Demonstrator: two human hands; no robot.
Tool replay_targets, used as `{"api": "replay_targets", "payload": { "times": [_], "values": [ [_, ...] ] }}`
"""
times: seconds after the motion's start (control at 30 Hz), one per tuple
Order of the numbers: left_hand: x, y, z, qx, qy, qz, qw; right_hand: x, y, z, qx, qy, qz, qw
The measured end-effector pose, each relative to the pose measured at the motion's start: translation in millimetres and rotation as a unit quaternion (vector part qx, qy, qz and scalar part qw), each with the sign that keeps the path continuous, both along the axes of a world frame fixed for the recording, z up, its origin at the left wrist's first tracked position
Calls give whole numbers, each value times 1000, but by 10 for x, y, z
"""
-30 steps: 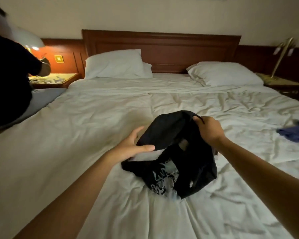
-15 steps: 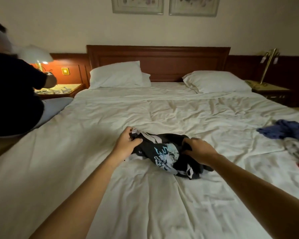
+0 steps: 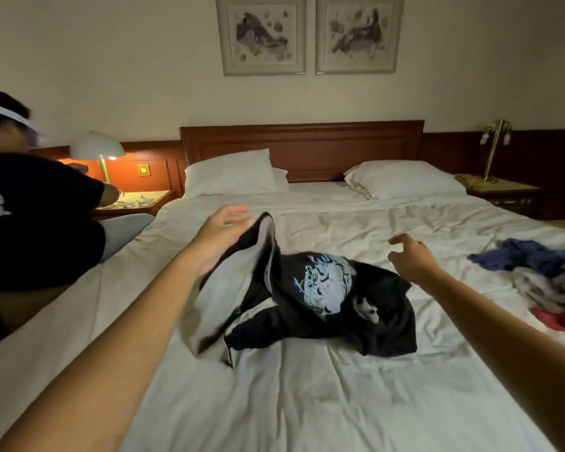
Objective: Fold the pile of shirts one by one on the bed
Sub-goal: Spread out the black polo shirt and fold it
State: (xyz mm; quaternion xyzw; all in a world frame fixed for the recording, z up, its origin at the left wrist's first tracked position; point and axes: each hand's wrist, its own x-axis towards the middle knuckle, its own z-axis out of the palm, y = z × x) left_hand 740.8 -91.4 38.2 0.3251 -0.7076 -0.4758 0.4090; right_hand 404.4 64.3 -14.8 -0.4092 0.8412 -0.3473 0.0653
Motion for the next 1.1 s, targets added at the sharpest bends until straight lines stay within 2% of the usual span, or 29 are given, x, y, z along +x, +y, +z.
{"api": "replay_targets", "payload": {
  "times": [0.07,0.13,0.17,0.23,0.3,0.37,0.43,0.47,0.53,0.63,0.7,0.8,0.87,0.9,0.97,1.1],
  "values": [
    [6,-22,-395,-4,-182,-48,982,157,76,-264,18,9,44,999],
    [63,-69,-858,-2,-357,-68,932,348,143,-524,50,16,127,991],
    [103,-84,-1090,5,-417,-68,906,444,167,-653,77,10,168,983],
    [194,-76,-1479,25,-469,-55,881,610,160,-901,130,8,234,963],
    [252,-59,-1760,17,-485,-39,873,708,84,-1140,178,37,246,952],
    [279,-92,-1922,-23,-495,-7,869,760,4,-1343,227,147,238,933],
    [274,-139,-1913,-44,-461,17,886,764,-82,-1447,229,267,224,909],
    [252,-154,-1839,-48,-429,22,902,749,-139,-1441,213,298,204,908],
    [190,-172,-1566,-41,-333,21,942,698,-269,-1311,139,277,136,941],
    [60,-175,-974,14,-170,30,985,641,-431,-835,10,133,21,991],
    [-40,-154,-570,91,-44,30,994,698,-485,-482,-67,45,35,996],
    [-221,-10,-77,153,67,0,986,1004,-399,-95,-183,-145,145,961],
    [-331,123,94,169,96,-23,981,1245,-233,2,-154,-298,244,910],
    [-370,189,135,178,104,-35,978,1331,-157,-3,-118,-335,291,889],
    [-424,300,189,189,118,-54,973,1471,-65,-32,-84,-327,347,875],
    [-437,439,371,174,156,-101,967,1555,-96,146,-141,-187,312,921]
  ]
}}
